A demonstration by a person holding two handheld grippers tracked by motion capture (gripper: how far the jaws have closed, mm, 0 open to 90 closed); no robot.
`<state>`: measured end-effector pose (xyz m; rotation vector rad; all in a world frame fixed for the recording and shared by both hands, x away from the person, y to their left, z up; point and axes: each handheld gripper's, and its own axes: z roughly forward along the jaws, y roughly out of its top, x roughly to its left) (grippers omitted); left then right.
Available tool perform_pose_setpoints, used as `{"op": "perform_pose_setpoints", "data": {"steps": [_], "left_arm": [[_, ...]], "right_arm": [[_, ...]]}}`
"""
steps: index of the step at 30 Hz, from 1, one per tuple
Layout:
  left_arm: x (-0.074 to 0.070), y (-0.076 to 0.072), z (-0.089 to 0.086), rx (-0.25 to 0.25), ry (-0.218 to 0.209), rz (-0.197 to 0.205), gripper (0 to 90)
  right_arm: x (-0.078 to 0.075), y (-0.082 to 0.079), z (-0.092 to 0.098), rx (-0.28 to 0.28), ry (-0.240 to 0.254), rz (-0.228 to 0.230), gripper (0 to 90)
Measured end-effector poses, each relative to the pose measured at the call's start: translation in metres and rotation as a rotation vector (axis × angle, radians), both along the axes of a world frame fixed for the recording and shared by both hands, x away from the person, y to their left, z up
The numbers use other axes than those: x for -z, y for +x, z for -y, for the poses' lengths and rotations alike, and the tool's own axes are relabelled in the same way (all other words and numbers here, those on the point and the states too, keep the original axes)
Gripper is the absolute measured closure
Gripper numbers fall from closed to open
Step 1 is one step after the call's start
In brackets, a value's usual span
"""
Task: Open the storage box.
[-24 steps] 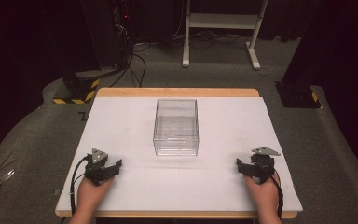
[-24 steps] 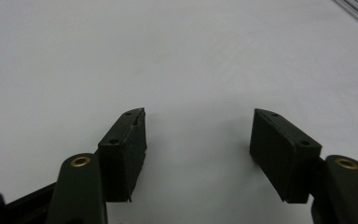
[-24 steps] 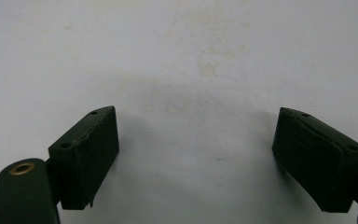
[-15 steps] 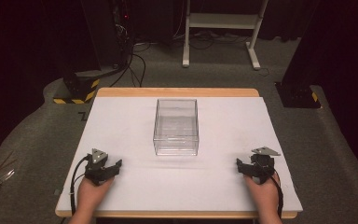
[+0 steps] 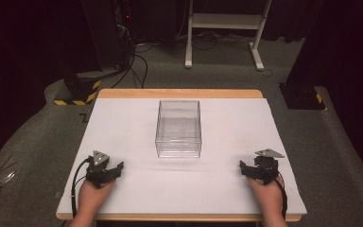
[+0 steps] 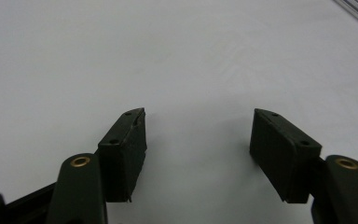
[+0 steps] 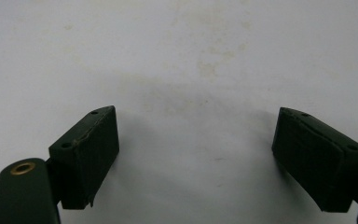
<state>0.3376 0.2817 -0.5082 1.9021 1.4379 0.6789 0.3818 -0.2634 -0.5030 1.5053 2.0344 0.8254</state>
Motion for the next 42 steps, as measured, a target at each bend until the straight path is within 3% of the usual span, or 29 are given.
{"op": "perform_pose_setpoints", "data": {"steps": [5,6,11,20,26,42], "left_arm": [[0.000,0.000,0.000,0.000,-0.002,0.001,36.3],[0.000,0.000,0.000,0.000,-0.002,0.001,36.3],[0.000,0.000,0.000,-0.001,-0.004,0.001,36.3],[0.000,0.000,0.000,-0.001,-0.004,0.001,36.3],[0.000,0.000,0.000,-0.002,-0.004,0.002,36.3],[0.000,-0.001,0.002,0.011,0.001,0.009,39.9]], "right_arm": [[0.000,0.000,0.000,-0.002,-0.001,0.002,15.7],[-0.001,-0.002,0.001,-0.009,-0.004,0.007,22.7],[-0.003,-0.008,0.000,-0.028,-0.023,0.042,27.8],[-0.009,-0.020,-0.007,-0.089,0.005,0.082,35.5],[-0.011,-0.027,-0.024,-0.155,0.040,0.089,40.1],[-0.013,-0.038,-0.068,-0.280,0.066,0.091,43.0]]}}
